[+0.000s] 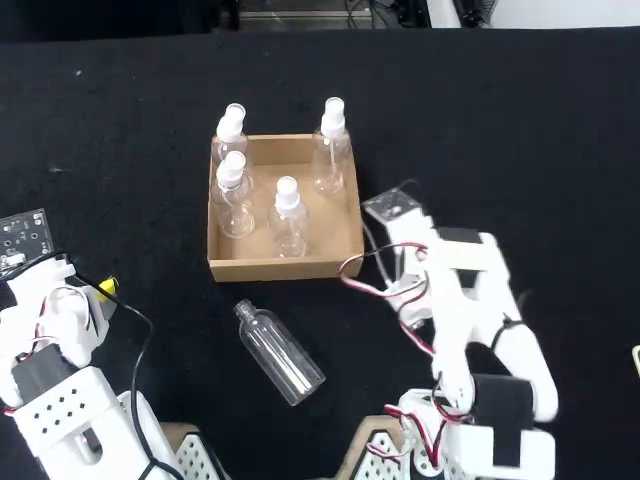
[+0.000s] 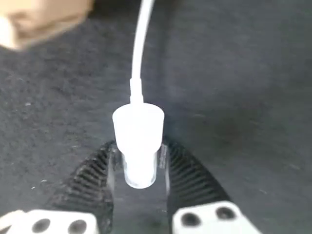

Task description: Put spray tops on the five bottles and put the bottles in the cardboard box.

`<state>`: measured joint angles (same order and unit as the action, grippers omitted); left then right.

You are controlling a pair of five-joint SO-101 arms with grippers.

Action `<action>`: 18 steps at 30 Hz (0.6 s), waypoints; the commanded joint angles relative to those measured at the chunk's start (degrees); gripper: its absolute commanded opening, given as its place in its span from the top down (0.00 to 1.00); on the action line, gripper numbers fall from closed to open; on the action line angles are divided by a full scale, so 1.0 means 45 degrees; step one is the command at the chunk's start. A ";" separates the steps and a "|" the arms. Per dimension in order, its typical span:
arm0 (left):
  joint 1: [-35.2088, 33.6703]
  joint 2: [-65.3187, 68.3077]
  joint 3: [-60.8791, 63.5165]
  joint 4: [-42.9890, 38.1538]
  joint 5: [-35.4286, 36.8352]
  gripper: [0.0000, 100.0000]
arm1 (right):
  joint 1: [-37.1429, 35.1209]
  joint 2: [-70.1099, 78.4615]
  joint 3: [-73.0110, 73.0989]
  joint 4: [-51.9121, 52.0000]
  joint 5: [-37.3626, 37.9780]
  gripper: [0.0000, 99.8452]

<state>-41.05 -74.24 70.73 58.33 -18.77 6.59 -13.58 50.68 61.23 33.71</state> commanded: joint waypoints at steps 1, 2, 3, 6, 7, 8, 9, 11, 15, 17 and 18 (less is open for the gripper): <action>-0.0088 -0.0156 -0.0264 -0.0137 0.0059 0.70 | 0.1563 -0.2100 -0.2120 0.1270 0.0078 0.99; -0.0088 -0.0156 -0.0264 -0.0137 0.0059 0.70 | 0.1915 -0.2764 -0.2784 0.1934 0.0078 0.99; -0.0088 -0.0156 -0.0264 -0.0137 0.0059 0.70 | 0.2188 -0.3389 -0.3468 0.2657 0.0078 0.99; -0.0010 -0.0156 -0.0264 -0.0137 0.0059 0.70 | 0.2481 -0.5011 -0.5597 0.4610 0.0117 0.99; -0.0010 -0.0156 -0.0264 -0.0176 0.0059 0.70 | 0.2481 -0.5441 -0.6339 0.5079 0.0234 0.99; -0.0010 -0.0156 -0.0264 -0.0195 0.0059 0.70 | 0.2442 -0.5832 -0.7082 0.5490 0.0254 0.99; -0.0010 -0.0156 -0.0264 -0.0215 0.0059 0.70 | 0.2383 -0.6144 -0.7824 0.5822 0.0176 0.99; -0.0010 -0.0156 -0.0283 -0.0176 0.0117 0.70 | 0.1465 -0.6554 -0.9426 0.6525 0.0176 0.99; -0.0107 -0.0098 -0.0596 -0.0059 0.0527 0.70 | -0.1700 -0.6613 -1.1692 0.8342 -0.0352 0.99; -0.0264 -0.0137 -0.0928 0.0195 0.0781 0.70 | -0.3165 -0.6613 -1.2376 0.8596 -0.1016 0.99; -0.0381 -0.0137 -0.1104 0.0332 0.0840 0.70 | -0.3790 -0.6613 -1.2669 0.8615 -0.1231 0.99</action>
<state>-41.05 -74.24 70.64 58.42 -17.01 -1.32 -42.24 0.13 98.51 30.90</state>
